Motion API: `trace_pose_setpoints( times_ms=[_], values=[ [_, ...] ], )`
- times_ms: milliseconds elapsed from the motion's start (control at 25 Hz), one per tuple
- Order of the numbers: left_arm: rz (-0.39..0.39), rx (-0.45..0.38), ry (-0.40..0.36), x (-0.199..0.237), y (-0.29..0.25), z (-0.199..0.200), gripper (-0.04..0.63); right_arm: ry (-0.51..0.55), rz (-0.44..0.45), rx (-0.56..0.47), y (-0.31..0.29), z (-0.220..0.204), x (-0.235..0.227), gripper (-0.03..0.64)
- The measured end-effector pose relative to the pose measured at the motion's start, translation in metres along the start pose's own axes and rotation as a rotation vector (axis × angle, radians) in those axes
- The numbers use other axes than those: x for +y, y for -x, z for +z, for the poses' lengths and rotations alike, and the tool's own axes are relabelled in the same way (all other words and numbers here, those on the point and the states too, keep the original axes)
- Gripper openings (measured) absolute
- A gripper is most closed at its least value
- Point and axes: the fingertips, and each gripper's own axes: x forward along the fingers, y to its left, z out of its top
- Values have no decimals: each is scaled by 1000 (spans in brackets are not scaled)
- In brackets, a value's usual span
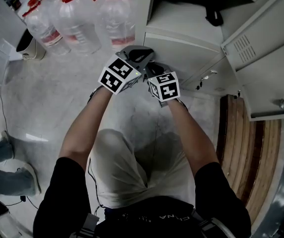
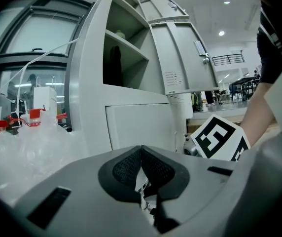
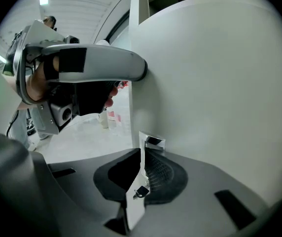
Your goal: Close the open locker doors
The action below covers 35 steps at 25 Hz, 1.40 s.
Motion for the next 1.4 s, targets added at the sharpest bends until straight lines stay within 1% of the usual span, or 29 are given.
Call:
trace_pose_setpoints(
  times_ms=[240,480,720,800,840,920,1000,1120,1280,1400],
  values=[
    [-5,-6,6,13,-6,4,20,-3,-7,0,-8,5,-8,50],
    [-17,-10,-3,14,-9,4,20,-10,2,-8,-9,5,-10,49],
    [-25,-9,-16,14,-10,2,20,-125,58,-19,-5,-7,-13,51],
    [-24,-15,-15,15,-10,3,20,-187,87,1,-7,-19,-13,51],
    [-22,-16,-14,15,-11,3,20,-237,106,13,-9,-27,-13,51],
    [-25,-18,-3,15,-11,2,20,-361,143,34,-12,-44,-13,51],
    [-30,-15,5,14,-11,2,20,-485,158,48,-16,-60,-16,52],
    [-38,-8,9,15,-12,2,20,-624,174,52,-22,-75,-21,52],
    [-49,-10,10,15,-11,2,20,-740,203,76,-32,-88,-22,94],
    [-60,1,-1,14,-12,-1,20,-801,232,88,-40,-92,-18,98]
  ],
)
